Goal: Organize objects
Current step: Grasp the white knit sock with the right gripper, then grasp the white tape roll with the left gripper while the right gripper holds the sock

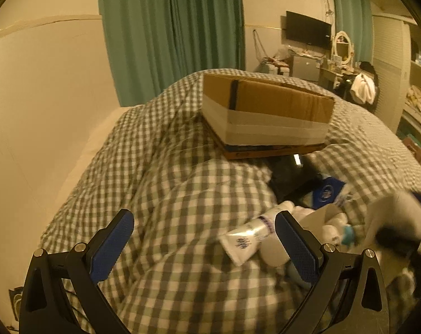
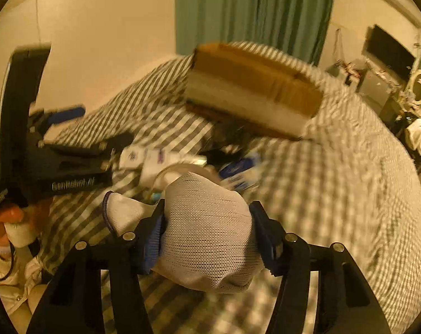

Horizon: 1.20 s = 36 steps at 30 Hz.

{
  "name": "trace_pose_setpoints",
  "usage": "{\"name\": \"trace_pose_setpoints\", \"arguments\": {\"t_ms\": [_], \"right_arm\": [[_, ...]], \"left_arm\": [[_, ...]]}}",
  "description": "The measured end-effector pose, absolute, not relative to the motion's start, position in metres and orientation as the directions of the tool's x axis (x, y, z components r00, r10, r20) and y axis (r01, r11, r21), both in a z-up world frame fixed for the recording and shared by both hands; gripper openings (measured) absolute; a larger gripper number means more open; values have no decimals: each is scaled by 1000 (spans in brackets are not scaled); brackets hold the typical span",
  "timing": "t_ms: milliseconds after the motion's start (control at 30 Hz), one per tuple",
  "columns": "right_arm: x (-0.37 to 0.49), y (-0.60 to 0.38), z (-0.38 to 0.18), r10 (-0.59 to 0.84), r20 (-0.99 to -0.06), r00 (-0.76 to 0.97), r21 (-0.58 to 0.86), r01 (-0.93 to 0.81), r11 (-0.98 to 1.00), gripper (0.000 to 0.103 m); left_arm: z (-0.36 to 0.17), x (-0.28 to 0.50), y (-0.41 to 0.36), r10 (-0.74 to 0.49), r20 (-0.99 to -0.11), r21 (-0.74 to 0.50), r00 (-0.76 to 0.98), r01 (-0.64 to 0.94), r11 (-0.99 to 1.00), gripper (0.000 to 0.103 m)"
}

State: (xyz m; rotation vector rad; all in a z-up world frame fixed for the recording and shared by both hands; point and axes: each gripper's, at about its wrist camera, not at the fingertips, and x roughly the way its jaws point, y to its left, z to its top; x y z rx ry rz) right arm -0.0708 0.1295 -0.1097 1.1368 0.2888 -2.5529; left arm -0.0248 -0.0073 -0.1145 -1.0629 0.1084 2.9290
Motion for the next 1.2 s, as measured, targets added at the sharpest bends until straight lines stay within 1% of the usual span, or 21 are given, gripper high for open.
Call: {"name": "trace_pose_setpoints", "arguments": {"t_ms": [100,233,333,433,500,533,600,667,700,733,800,967,1067,1200], "right_arm": [[-69,149,-89,-192,-712,-675,-62,334,-941,57],[-69,174,-67,-99,-661,-744,-130,243,-961,57],[-71,189,-58,-45,-642,-765,-161,191,-968,57],[-73,196,-56,-10,-640,-768,-185,167,-968,57],[-73,198,-58,-13,-646,-763,-182,171,-968,57],[-75,196,-60,-20,-649,-760,-177,177,-968,57],[-76,190,-63,-33,-654,-756,-173,191,-966,57],[-75,185,-64,-42,-654,-755,-173,203,-964,57],[-75,183,-64,-45,-654,-756,-174,208,-963,57],[-74,182,-65,-46,-652,-757,-176,210,-962,57],[-73,179,-65,-43,-647,-762,-185,211,-960,57],[-67,176,-60,-55,-623,-780,-190,219,-957,57],[-66,174,-54,-65,-605,-794,-191,224,-956,57],[-68,173,-44,-74,-584,-808,-188,224,-956,57]], "left_arm": [[-112,-25,2,39,-651,31,-758,-78,-996,103],[-113,-22,23,104,-661,17,-743,-153,-988,102],[-118,-24,44,126,-671,35,-731,-201,-979,95],[-126,-28,61,111,-678,81,-726,-223,-971,78],[-132,-32,68,103,-688,96,-719,-230,-969,58],[-135,-34,69,100,-694,96,-713,-230,-969,55],[-140,-36,69,118,-706,75,-698,-240,-968,36],[-142,-35,71,133,-705,71,-697,-256,-964,28],[-142,-34,75,125,-704,97,-699,-268,-959,23],[-141,-32,78,123,-702,115,-702,-282,-953,21],[-140,-30,80,136,-701,112,-700,-297,-948,14],[-129,-31,72,163,-691,64,-704,-284,-957,11],[-113,-30,63,163,-657,40,-736,-250,-967,8],[-82,-29,56,167,-610,38,-774,-239,-970,8]]}}
